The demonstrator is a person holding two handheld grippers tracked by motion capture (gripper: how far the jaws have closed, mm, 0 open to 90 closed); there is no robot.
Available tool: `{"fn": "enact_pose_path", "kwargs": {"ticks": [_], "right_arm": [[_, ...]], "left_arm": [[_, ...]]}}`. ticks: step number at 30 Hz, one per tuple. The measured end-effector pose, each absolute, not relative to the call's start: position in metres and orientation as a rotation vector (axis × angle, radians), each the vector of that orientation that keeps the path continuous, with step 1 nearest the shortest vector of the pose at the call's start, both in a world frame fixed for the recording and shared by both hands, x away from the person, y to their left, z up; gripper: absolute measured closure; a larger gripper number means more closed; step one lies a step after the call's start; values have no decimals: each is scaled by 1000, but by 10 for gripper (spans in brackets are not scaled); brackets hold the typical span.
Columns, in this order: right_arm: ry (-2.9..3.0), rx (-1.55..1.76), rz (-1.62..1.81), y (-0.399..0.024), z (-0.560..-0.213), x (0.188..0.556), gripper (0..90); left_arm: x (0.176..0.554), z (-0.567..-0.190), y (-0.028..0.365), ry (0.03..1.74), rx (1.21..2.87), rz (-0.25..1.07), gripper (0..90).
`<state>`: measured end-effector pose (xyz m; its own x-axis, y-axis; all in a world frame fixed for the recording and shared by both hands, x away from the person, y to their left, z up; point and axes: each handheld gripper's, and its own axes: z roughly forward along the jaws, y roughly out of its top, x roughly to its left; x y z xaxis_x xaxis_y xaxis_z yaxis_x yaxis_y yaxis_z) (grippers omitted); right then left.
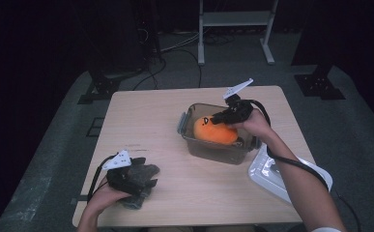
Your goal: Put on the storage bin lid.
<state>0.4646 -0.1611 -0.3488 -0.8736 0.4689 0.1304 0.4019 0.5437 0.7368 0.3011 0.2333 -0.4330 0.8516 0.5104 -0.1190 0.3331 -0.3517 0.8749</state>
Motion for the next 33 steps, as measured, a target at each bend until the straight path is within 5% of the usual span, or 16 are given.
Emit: {"fn": "enact_pose_path", "kwargs": {"ticks": [33], "right_arm": [[2681, 793, 1312, -167, -346, 461, 740]], "left_arm": [[301, -433, 232, 617, 1974, 208, 23]]}}
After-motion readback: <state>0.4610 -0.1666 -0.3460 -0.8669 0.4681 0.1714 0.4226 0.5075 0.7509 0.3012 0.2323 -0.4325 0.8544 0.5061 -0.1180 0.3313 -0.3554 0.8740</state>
